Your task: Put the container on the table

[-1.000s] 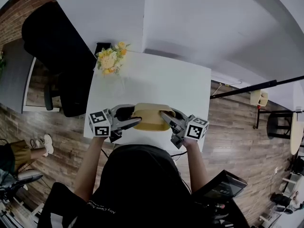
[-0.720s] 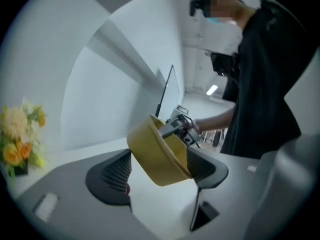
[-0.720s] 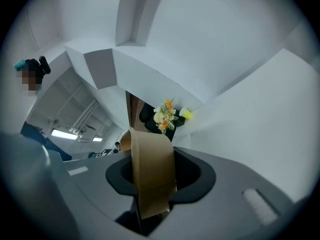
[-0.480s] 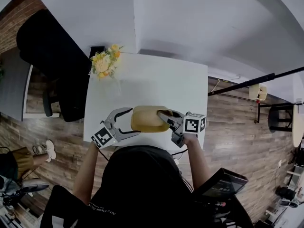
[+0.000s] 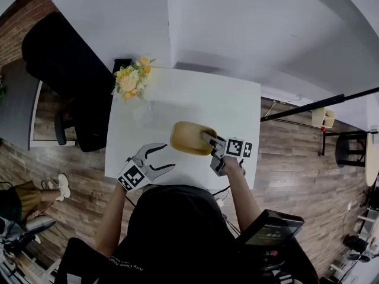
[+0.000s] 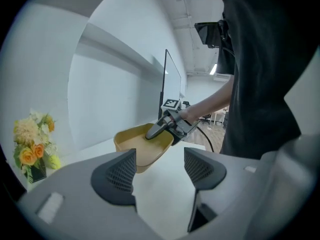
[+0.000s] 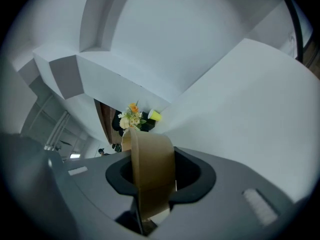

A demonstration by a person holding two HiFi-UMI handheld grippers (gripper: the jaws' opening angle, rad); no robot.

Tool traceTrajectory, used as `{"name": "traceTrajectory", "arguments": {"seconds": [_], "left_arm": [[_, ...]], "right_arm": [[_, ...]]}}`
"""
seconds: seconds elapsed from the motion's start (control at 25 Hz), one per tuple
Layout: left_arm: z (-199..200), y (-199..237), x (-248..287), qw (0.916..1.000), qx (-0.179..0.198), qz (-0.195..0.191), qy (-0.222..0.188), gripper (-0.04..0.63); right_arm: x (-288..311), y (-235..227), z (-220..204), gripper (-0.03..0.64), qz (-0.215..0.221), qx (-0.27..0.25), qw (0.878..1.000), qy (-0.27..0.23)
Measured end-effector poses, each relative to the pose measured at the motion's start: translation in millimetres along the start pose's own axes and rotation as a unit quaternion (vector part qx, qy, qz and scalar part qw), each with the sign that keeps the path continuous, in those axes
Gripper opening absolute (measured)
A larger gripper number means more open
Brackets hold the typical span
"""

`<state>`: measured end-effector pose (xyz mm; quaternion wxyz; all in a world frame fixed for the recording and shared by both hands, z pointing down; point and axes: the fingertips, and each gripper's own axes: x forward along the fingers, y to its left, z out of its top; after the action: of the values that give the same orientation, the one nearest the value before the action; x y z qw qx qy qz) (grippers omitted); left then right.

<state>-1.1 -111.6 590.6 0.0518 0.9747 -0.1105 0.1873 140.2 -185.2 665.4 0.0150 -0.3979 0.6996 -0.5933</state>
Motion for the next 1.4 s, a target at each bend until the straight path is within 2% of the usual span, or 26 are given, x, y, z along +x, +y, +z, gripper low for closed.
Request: {"name": "traceTrajectory", "arguments": {"seconds": [0.2, 0.48, 0.76, 1.0, 1.24, 1.4], "left_arm": [[-8, -8, -4, 0.9995, -0.03, 0.012, -0.003, 0.27], [-7, -6, -8, 0.9983, -0.046, 0.034, -0.007, 0.238], [9, 6, -8, 0.9963, -0.054, 0.06, -0.028, 0.213], [22, 16, 7, 0.9942, -0.056, 0.084, -0.037, 0.142], [18, 27, 17, 0.9921, -0.056, 0.11, -0.022, 0.069], [14, 32, 16, 0.9891, -0.074, 0.125, -0.023, 0.041]], "right_arm": [[24, -21, 18, 0.14, -0.015, -0.023, 1.0, 0.007], [56, -37, 46, 0.141, -0.036, -0.09, 0.995, 0.032], [82, -40, 73, 0.141, -0.022, -0.082, 0.996, 0.024], [89, -38, 90, 0.141, -0.008, -0.07, 0.997, 0.013], [91, -58, 115, 0.143, -0.046, -0.08, 0.996, -0.016], [101, -62, 125, 0.143, -0.039, -0.064, 0.997, -0.019]]}}
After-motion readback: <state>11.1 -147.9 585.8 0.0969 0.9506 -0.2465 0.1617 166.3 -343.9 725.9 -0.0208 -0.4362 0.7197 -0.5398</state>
